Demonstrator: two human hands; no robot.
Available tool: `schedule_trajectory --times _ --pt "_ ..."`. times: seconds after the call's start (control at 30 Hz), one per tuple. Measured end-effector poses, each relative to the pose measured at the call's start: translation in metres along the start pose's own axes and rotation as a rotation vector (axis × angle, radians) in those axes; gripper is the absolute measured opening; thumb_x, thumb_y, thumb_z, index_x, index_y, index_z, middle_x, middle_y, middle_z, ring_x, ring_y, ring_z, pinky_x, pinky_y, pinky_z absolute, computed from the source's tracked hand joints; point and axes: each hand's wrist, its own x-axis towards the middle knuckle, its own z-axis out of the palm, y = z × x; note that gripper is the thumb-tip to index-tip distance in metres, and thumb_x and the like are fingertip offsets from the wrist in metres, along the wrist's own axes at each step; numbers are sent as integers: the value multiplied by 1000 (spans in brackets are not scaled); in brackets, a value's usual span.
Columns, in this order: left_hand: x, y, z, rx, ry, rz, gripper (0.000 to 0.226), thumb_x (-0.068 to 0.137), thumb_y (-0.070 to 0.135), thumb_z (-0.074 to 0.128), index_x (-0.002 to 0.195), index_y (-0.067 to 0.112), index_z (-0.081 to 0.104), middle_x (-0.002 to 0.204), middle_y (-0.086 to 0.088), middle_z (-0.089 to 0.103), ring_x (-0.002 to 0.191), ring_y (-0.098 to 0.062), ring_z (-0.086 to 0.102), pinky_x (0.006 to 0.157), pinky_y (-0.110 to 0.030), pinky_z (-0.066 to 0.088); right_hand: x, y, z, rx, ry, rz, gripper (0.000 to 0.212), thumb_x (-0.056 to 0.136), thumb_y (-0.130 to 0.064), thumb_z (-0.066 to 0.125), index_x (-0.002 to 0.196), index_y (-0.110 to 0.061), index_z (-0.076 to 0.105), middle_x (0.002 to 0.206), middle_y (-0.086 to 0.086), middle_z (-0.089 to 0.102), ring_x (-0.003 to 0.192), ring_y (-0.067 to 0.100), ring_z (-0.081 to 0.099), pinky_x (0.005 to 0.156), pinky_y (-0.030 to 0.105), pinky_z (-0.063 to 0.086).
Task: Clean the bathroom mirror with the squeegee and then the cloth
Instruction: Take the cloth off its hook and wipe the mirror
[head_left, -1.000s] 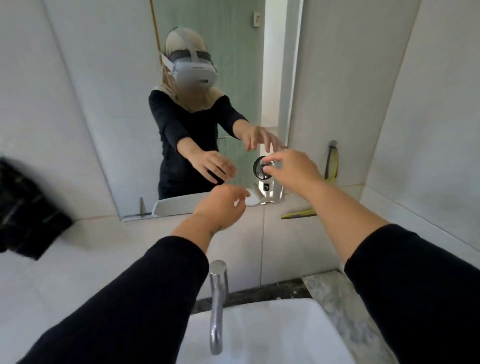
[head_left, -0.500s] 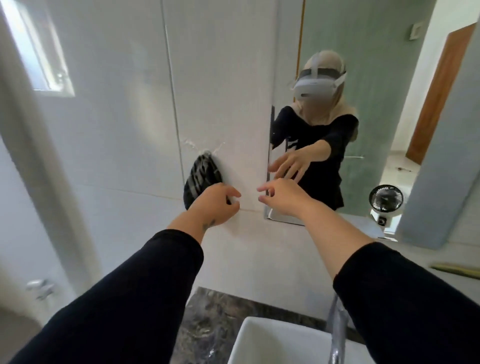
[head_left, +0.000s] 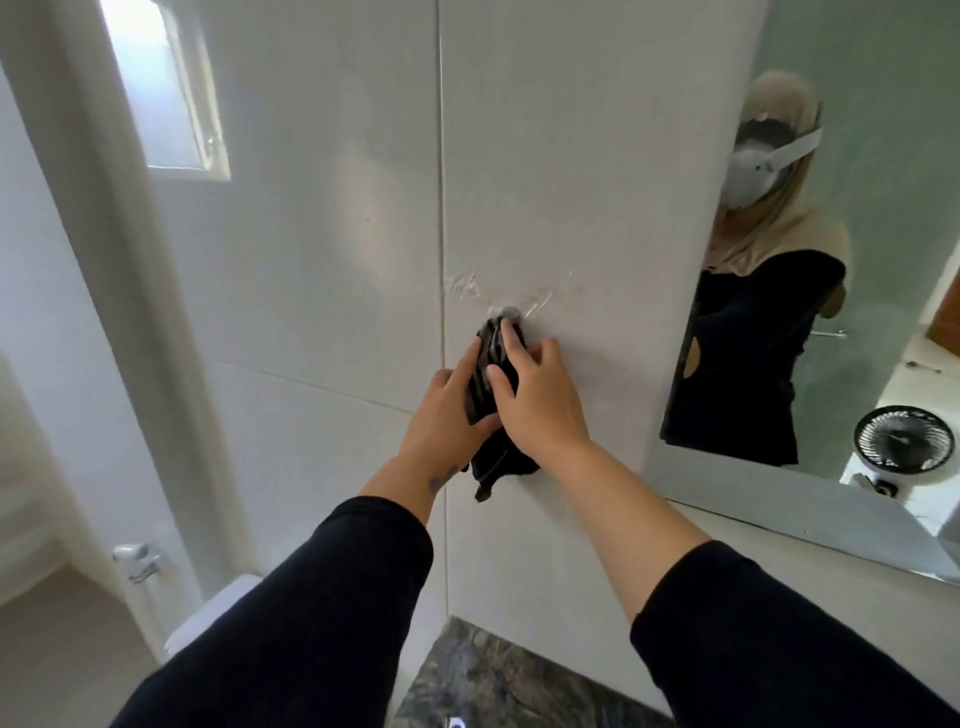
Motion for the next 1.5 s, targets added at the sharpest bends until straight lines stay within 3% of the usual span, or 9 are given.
schedule_trajectory --times 0.43,0.53,0.7,0.83,1.03,1.13,1.27,1.43,1.5 --pt "-7 90 -38 -168 186 219 79 85 17 66 149 38 25 121 6 55 109 -8 56 92 -28 51 10 -30 -90 266 198 -302 51 96 -8 49 143 -24 40 109 -1 48 94 16 54 88 25 47" --pt "-3 139 -55 -204 197 329 79 84 15 66 148 38 25 127 7 56 111 -12 59 95 -36 52 23 -40 -144 138 251 -413 47 98 -13 47 143 -25 39 128 1 54 114 23 49 99 24 38" --pt "8 225 -62 -232 158 517 76 87 13 66 149 30 27 129 9 56 112 -9 59 96 -33 52 33 -62 -227 283 203 -406 44 103 -19 38 145 -28 34 156 -5 21 137 -2 18 97 -8 17" --pt "27 279 -67 -135 206 634 72 88 28 65 150 31 27 131 5 56 116 -10 55 99 -36 49 53 -68 -278 384 387 -383 42 101 -22 44 140 -35 42 140 -11 45 130 6 40 111 29 34" --pt "52 305 -56 -50 296 553 58 97 49 40 150 35 18 148 7 38 129 -13 44 101 -35 43 90 -88 -344 227 866 -318 42 101 -19 43 142 -26 42 129 4 48 111 13 50 86 16 36" --pt "61 301 -44 29 262 544 55 97 43 40 149 31 23 152 8 27 135 -14 34 101 -33 36 115 -103 -360 -181 1052 -363 45 98 -17 46 142 -25 42 133 7 47 100 26 53 79 34 49" --pt "74 299 -34 109 261 519 58 97 42 39 149 29 19 157 9 14 142 -13 18 105 -36 35 152 -107 -360 -649 1049 -354 56 93 -13 55 143 -29 37 136 5 47 97 32 52 72 40 47" --pt "89 294 -18 162 281 505 69 95 51 36 152 29 3 160 9 1 146 -12 1 116 -42 25 176 -80 -335 -879 960 -312 56 97 -37 46 148 -29 25 152 2 32 132 40 32 107 49 30" --pt "93 288 -11 183 286 494 72 94 55 34 152 30 -3 160 11 -5 147 -11 -4 118 -47 19 177 -74 -337 -960 962 -363 58 96 -41 46 148 -29 25 151 4 32 132 37 34 104 48 33"
